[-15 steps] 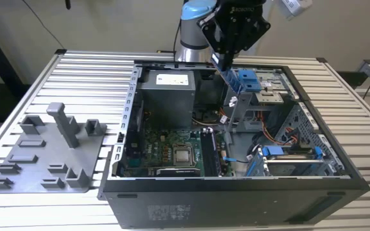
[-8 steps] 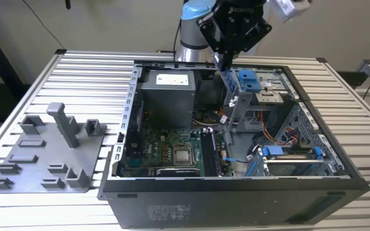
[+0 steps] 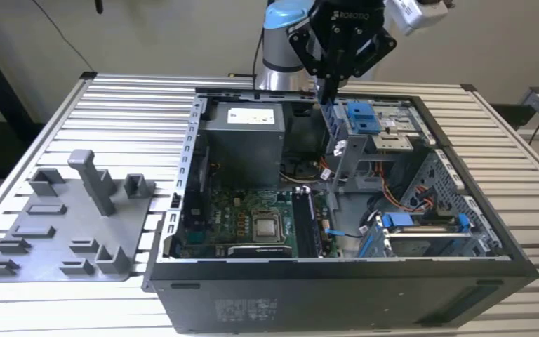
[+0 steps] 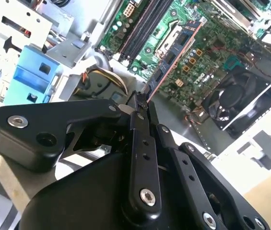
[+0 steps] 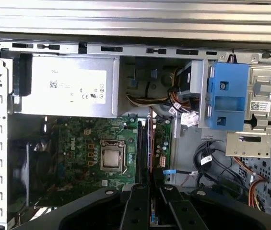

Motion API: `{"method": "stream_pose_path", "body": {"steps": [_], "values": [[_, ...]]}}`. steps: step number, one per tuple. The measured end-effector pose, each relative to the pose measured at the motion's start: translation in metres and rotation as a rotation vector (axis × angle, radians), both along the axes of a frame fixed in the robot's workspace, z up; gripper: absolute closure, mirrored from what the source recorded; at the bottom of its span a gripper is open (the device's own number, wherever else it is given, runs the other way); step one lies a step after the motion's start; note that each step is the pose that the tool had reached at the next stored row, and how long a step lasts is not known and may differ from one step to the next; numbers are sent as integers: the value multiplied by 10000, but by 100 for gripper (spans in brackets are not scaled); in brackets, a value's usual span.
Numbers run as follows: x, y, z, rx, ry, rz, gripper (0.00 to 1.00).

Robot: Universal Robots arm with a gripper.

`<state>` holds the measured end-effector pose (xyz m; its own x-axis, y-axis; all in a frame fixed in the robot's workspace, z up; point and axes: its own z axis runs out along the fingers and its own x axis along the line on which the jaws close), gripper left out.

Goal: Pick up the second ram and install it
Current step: 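Insert the second ram into the second slot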

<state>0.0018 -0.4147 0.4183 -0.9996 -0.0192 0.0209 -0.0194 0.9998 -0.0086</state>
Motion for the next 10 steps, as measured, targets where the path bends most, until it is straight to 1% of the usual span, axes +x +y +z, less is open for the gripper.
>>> {"method": "stream_pose_path", "body": {"steps": [6, 10], "values": [[0, 0, 0, -2, 0, -19, 86], [0, 0, -5, -1, 0, -332, 86]]}}
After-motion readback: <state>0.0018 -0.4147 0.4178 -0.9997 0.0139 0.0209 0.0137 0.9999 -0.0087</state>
